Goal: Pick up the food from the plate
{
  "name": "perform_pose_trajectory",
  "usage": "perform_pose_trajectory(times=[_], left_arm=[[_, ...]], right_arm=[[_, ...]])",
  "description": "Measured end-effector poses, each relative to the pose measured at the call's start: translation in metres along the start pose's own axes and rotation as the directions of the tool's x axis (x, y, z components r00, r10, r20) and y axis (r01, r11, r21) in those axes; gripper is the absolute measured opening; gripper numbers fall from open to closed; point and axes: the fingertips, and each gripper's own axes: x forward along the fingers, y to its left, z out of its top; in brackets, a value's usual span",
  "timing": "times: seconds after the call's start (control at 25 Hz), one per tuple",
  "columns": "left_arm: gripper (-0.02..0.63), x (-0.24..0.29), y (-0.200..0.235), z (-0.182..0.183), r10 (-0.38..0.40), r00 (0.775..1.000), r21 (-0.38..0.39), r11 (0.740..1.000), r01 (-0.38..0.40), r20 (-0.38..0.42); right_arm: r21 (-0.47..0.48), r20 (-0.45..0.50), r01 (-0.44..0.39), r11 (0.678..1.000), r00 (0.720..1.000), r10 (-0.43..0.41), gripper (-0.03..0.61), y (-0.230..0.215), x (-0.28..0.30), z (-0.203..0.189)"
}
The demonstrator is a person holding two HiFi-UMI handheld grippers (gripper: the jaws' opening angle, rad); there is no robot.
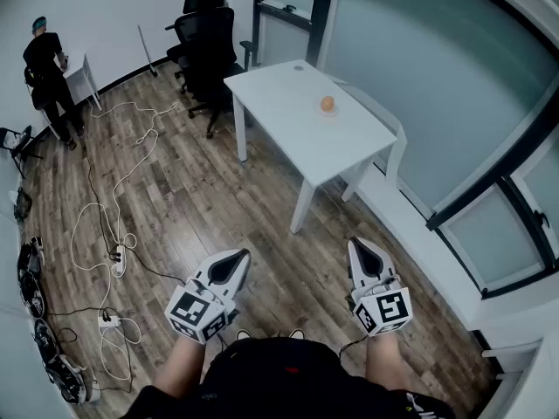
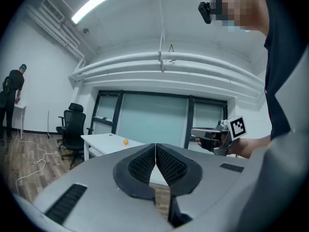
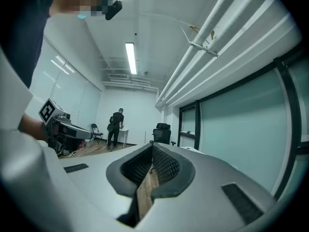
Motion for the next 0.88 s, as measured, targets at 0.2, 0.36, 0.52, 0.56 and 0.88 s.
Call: perform_pose_trajectory(times=[0.2,0.36,0.52,0.56,0.88], left_arm=[[0.023,-0.006,0.004,0.003,-0.001,1.0,0.008,1.0,0.001,0.006],[0.023,-0.014,0.007,0.002,0.005,1.0,0.004,1.0,-0.006,0.012],[0.023,-0.024,0.013,0.002,0.009,1.0,-0.004,1.0,-0.008,0.02],[0.023,-0.028,0.016,0.002,0.011,1.0,-0.007,1.0,-0.011,0.024],[0.023,-0.086,0.055,0.002,0.06,0.997,0.004,0.998,-0.06,0.057]], right_arm=[[-0.008,-0.003,-0.006,1.0,1.0,0.006,0.025,0.006,0.004,0.003],[-0.018,-0.007,-0.023,1.0,1.0,0.022,0.025,0.017,0.008,0.004],[-0.012,-0.006,-0.029,1.0,1.0,0.029,0.025,0.027,0.015,0.006],[-0.012,-0.01,-0.029,1.0,1.0,0.028,0.025,0.031,0.018,0.007],[-0.045,-0.021,-0.05,0.998,0.999,0.05,0.025,0.091,0.045,0.012]])
